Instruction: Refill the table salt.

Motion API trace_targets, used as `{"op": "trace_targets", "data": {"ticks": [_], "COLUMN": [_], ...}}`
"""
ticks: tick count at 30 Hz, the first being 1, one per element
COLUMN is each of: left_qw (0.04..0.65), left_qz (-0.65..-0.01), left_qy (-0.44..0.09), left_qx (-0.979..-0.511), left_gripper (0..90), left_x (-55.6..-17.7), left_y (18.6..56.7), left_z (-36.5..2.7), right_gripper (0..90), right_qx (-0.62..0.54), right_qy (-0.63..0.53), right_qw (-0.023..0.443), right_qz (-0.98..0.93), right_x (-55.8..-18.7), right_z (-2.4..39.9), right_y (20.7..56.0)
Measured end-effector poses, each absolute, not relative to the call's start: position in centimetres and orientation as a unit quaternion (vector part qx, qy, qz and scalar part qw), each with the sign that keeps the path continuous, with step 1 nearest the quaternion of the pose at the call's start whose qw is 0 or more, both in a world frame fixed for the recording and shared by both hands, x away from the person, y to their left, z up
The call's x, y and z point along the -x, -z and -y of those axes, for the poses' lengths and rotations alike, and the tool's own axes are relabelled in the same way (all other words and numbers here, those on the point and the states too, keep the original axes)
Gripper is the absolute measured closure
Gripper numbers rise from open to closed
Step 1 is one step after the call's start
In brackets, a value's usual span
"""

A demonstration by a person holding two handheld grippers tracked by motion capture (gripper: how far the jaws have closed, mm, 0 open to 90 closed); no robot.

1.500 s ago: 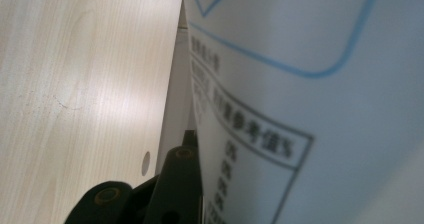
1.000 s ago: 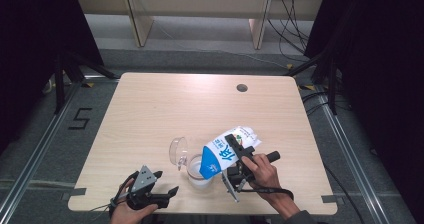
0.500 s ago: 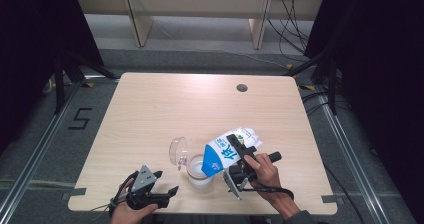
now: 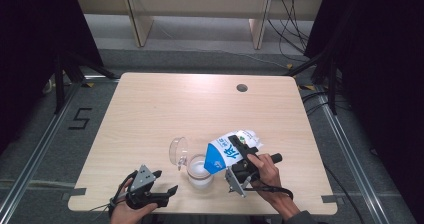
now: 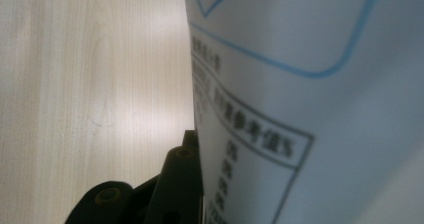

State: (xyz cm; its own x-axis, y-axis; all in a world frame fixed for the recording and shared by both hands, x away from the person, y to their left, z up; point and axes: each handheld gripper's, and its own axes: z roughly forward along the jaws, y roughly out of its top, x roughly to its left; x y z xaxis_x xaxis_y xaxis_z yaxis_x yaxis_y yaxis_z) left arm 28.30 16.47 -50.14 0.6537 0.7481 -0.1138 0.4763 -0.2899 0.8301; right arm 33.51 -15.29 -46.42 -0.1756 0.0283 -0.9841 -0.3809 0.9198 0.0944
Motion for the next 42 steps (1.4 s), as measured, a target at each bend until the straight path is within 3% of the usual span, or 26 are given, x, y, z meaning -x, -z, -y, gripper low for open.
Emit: {"op": "trace_targets", "data": {"ticks": [9, 42], "left_qw": [0.455, 0.456], "left_qz": [-0.401, -0.397], "left_qy": [-0.147, -0.146], "left_qx": [-0.781, -0.783], "left_gripper": [23.0, 23.1], "left_x": [-28.2, -28.3], "left_y": [50.2, 50.1], "left_z": [-16.4, -16.5], "right_gripper": [77.3, 82.6], "right_qx": [0.086, -0.212], "right_qy": [-0.182, -0.361], "right_qw": [0.617, 0.425], "right_qz": [-0.761, -0.802], "right_x": [-34.1, -38.8], "right_z": [16.3, 22.7], "right_y": [46.0, 47.4]}}
